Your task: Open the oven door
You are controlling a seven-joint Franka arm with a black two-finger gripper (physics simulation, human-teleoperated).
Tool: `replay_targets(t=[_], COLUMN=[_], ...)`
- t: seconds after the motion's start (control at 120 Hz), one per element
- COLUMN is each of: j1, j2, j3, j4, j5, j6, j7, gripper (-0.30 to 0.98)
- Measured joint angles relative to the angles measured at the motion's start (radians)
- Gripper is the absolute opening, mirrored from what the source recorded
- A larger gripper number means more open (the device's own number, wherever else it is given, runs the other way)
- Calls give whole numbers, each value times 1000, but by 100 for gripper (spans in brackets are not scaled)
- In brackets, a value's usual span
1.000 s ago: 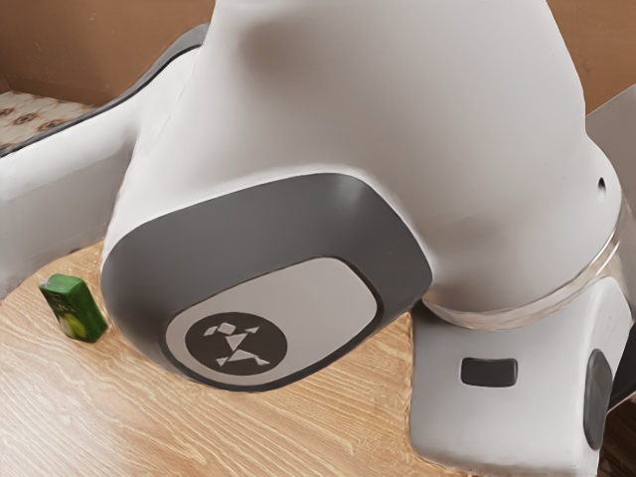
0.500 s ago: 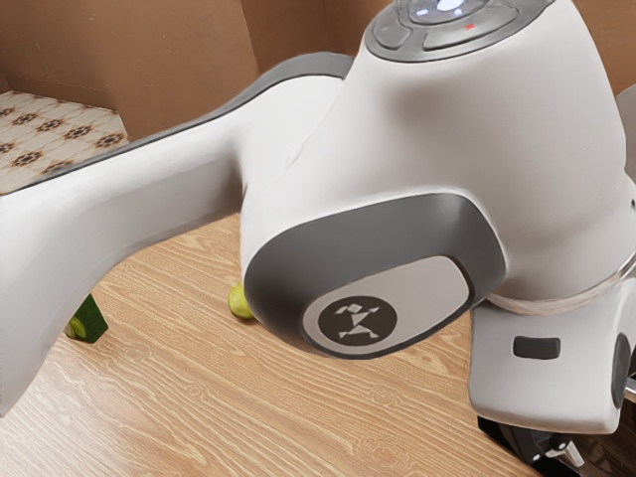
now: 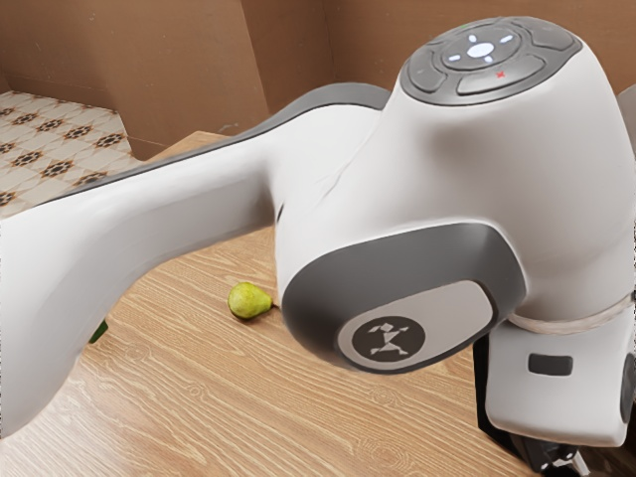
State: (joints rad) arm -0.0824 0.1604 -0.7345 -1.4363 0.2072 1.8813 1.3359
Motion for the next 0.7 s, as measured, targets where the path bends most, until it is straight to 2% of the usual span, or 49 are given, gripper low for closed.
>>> replay_targets(t=[0.333,0.383,0.4,0.425,0.45,0.492,0.508,0.542,0.575,0.617,0.658,0.7], j1=[2,8,19,37,76,-81,-154,-240,-237,-207,-190,-177], j2=[2,-23,-70,-174,-375,-784,-929,-1075,-1021,-772,-512,-322], j3=[31,33,33,32,31,28,31,84,174,414,655,816], j4=[-6,-49,-108,-220,-387,-595,-600,-389,-140,126,252,308], j5=[12,13,13,12,-8,-54,-66,-48,4,28,18,-7], j6=[4,6,11,21,27,-4,-40,-129,-204,-290,-355,-390], j7=[-44,-53,-57,-63,-70,-82,-89,-106,-121,-152,-211,-267], gripper=[69,69,73,70,66,67,67,67,68,68,68,68])
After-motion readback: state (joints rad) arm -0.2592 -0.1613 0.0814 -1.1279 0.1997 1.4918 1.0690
